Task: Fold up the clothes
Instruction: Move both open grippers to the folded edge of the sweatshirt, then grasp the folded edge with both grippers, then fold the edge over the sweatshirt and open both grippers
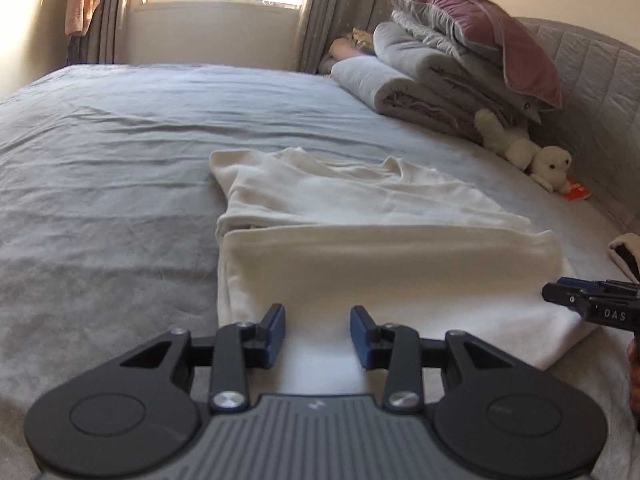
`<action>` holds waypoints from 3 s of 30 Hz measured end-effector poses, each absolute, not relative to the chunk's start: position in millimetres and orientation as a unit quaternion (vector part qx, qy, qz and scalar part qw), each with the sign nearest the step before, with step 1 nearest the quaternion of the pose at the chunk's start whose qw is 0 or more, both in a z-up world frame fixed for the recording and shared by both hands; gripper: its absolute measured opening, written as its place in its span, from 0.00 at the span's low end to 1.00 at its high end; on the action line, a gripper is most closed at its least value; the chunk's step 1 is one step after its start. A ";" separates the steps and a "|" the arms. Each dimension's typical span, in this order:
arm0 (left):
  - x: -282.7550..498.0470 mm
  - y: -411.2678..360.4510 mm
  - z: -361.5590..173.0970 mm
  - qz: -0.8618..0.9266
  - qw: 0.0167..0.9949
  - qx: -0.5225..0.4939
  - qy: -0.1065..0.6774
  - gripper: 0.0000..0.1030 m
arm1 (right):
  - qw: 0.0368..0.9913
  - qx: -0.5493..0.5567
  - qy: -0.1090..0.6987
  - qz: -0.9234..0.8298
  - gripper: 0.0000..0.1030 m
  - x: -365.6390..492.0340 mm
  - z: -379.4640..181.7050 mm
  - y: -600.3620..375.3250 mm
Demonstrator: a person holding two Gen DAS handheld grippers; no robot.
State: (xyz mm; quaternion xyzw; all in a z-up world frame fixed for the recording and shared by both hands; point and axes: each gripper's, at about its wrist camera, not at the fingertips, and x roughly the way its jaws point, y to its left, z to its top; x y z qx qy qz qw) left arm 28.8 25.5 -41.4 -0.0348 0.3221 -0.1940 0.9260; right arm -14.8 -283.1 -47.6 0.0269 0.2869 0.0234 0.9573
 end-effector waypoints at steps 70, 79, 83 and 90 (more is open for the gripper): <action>123.5 61.2 24.8 -0.231 0.953 -0.078 0.179 0.06 | 0.973 0.045 0.211 0.082 0.11 102.1 41.4 -339.6; 45.8 52.6 30.9 -0.226 0.967 0.047 0.106 0.06 | 0.982 -0.051 0.169 0.064 0.11 20.0 39.1 -323.3; 25.4 55.0 25.2 -0.227 0.966 0.057 0.109 0.07 | 0.979 -0.076 0.180 0.060 0.11 0.0 27.3 -323.0; 1.6 59.1 9.1 -0.232 0.960 0.068 0.139 0.08 | 0.972 -0.080 0.213 0.056 0.11 -16.3 3.6 -324.6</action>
